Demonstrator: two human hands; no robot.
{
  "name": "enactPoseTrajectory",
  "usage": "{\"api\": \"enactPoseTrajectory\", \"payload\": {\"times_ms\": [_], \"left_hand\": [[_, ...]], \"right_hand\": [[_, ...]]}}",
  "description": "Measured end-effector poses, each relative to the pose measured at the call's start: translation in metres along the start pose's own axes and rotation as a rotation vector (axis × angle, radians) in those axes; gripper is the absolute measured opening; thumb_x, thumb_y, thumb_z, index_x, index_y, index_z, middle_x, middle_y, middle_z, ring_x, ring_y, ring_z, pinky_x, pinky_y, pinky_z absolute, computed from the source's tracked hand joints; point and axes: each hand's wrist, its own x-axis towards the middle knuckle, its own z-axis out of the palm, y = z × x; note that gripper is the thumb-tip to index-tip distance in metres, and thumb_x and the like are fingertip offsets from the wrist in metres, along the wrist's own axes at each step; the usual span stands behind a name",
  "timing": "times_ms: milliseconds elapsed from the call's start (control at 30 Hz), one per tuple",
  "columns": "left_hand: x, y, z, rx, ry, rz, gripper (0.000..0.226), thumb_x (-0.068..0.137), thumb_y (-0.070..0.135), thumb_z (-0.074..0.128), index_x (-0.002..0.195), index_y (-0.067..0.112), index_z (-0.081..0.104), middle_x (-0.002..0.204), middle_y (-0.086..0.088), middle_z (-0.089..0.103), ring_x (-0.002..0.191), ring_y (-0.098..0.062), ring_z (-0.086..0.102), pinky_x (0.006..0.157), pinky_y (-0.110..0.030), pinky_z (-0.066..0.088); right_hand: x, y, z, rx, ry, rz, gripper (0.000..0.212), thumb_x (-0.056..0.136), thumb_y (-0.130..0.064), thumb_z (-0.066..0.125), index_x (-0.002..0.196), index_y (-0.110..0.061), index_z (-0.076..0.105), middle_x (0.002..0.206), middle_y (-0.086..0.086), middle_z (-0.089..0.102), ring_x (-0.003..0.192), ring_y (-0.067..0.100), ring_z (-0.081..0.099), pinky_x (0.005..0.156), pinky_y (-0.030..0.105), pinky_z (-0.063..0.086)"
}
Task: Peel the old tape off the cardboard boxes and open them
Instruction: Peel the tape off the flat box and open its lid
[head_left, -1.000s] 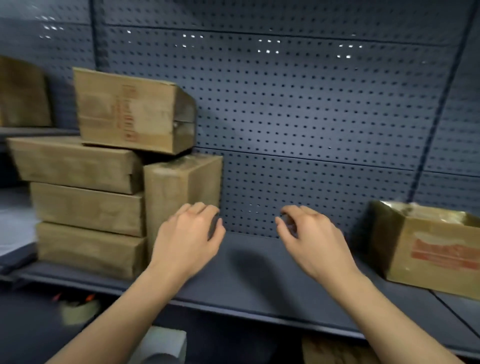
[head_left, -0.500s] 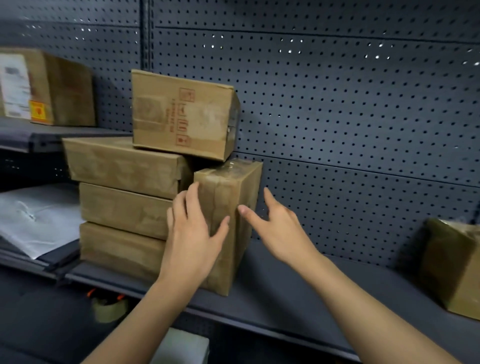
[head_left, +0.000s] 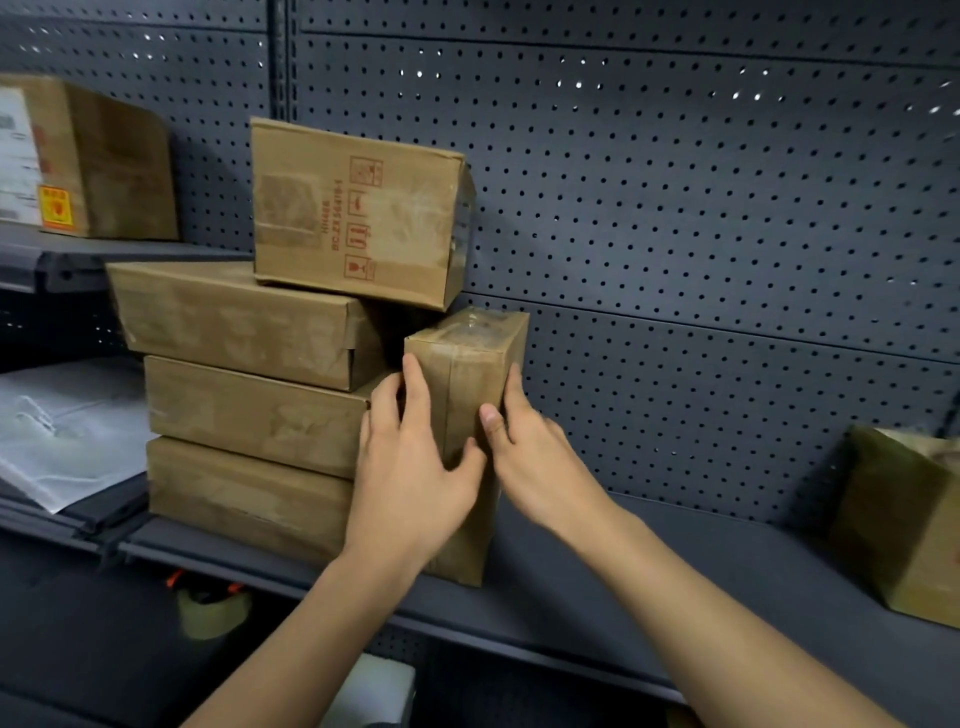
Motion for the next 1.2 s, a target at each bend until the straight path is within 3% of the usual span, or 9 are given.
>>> {"api": "enactPoseTrajectory", "payload": {"times_ms": [167,300,467,600,700,767,933,1033,1200], "left_hand": [[-0.006,0.007,0.011,-0.047,-0.028,0.049,0.097,0.088,0.034,0.065,0.159,0.022,0.0,0.155,-0.005,0.024,0.141,-0.021,0.029,0.116,-0.037,0.032],[-0.016,0.024,0.028,-0.146,-0.069,0.116,0.095,0.09,0.031,0.065,0.158,0.025,0.0,0.154,0.003,0.022,0.139,-0.012,0.032,0.11,-0.021,0.028],[-0.025,0.049,0.053,-0.213,-0.105,0.219,0.088,0.091,0.03,0.062,0.158,0.029,0.006,0.146,0.008,0.028,0.133,-0.011,0.038,0.11,-0.03,0.038],[-0.033,0.066,0.072,-0.277,-0.183,0.251,0.084,0.093,0.025,0.062,0.158,0.03,0.009,0.146,0.014,0.029,0.135,-0.005,0.034,0.111,-0.026,0.035],[-0.036,0.075,0.084,-0.333,-0.235,0.257,0.085,0.093,0.025,0.062,0.157,0.035,0.006,0.146,0.016,0.027,0.136,-0.003,0.031,0.111,-0.025,0.034],[-0.033,0.077,0.09,-0.371,-0.26,0.26,0.087,0.093,0.025,0.063,0.156,0.04,0.005,0.144,0.019,0.026,0.134,0.0,0.032,0.107,-0.019,0.035],[-0.011,0.08,0.098,-0.48,-0.268,0.219,0.085,0.087,0.038,0.07,0.152,0.047,0.016,0.135,0.023,0.031,0.123,0.017,0.035,0.091,-0.009,0.035],[0.008,0.077,0.1,-0.494,-0.325,0.251,0.09,0.084,0.047,0.071,0.152,0.051,0.013,0.138,0.025,0.025,0.125,0.022,0.029,0.1,-0.017,0.035],[0.035,0.071,0.105,-0.471,-0.427,0.321,0.086,0.075,0.07,0.063,0.148,0.055,0.021,0.156,0.026,0.008,0.145,0.001,0.017,0.116,-0.048,0.034]], "right_hand": [[-0.013,0.009,-0.018,-0.013,0.031,0.009,0.065,0.107,-0.039,0.029,0.158,-0.025,-0.01,0.161,0.01,0.03,0.144,0.027,0.034,0.113,0.034,0.031],[-0.027,0.029,-0.043,0.005,0.121,0.044,0.063,0.107,-0.041,0.031,0.158,-0.035,-0.005,0.153,0.006,0.044,0.136,0.025,0.044,0.109,0.035,0.037],[-0.054,0.063,-0.071,0.004,0.195,0.079,0.058,0.106,-0.041,0.032,0.157,-0.041,0.004,0.118,-0.006,0.063,0.088,0.001,0.055,0.074,0.015,0.037],[-0.077,0.087,-0.09,0.03,0.268,0.109,0.055,0.106,-0.041,0.033,0.157,-0.043,0.01,0.118,-0.01,0.065,0.103,-0.013,0.054,0.07,0.005,0.034],[-0.087,0.098,-0.102,0.055,0.295,0.096,0.055,0.106,-0.039,0.036,0.155,-0.045,0.014,0.105,-0.046,0.055,0.096,-0.032,0.045,0.077,-0.001,0.034],[-0.09,0.104,-0.11,0.058,0.299,0.08,0.053,0.105,-0.039,0.039,0.154,-0.047,0.02,0.106,-0.055,0.05,0.104,-0.031,0.044,0.088,0.003,0.036],[-0.09,0.112,-0.121,0.118,0.27,0.01,0.054,0.1,-0.046,0.047,0.15,-0.046,0.028,0.141,-0.029,0.05,0.135,-0.009,0.04,0.116,0.037,0.036],[-0.089,0.117,-0.126,0.09,0.222,-0.032,0.054,0.101,-0.045,0.044,0.151,-0.048,0.024,0.142,-0.033,0.047,0.133,-0.012,0.04,0.116,0.035,0.036],[-0.089,0.132,-0.136,0.063,0.163,-0.043,0.058,0.101,-0.044,0.04,0.152,-0.053,0.014,0.139,-0.041,0.044,0.129,-0.016,0.041,0.115,0.026,0.036]]}}
